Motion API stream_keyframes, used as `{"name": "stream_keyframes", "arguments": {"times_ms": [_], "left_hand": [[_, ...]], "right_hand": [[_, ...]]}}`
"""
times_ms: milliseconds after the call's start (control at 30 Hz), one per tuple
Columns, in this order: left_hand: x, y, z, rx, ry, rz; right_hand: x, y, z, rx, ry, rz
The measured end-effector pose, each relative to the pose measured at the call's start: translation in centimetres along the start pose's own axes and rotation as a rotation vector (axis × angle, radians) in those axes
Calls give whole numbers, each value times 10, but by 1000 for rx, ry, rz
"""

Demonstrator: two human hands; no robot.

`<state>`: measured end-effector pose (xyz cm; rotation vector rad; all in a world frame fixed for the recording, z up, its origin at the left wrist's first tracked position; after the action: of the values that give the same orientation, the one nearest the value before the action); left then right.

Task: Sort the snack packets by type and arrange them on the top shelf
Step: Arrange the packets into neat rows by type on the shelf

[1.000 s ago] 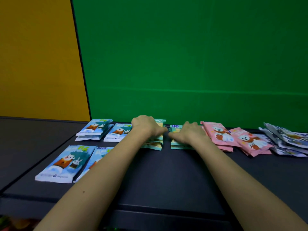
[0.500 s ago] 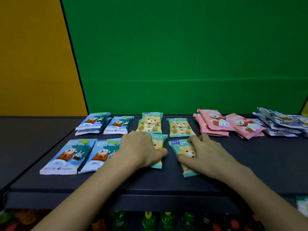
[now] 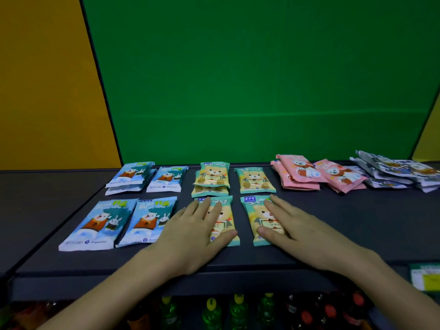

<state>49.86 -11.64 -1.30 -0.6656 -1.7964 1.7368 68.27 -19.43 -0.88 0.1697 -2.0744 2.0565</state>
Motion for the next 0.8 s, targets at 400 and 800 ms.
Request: {"name": "stream_keyframes", "arguments": {"times_ms": [400,800], "left_hand": [[33,-56,-101,-276,-288,138],[36,-33,-146,-100,-469,250]], "right_hand": [[-10,-40,-93,-158,27,-64],[-12,-20,-120,-87,93,1]]}}
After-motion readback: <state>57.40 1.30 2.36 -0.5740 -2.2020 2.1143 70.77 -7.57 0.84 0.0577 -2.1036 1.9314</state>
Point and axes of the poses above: each hand's wrist, its own z-axis away from the middle knuckle, its own y-axis out of the palm, x = y × z, the point moved 3 cm from there along -z, towards the middle knuckle, and after that the axes turned 2 degrees about y, right-handed, at the moved point
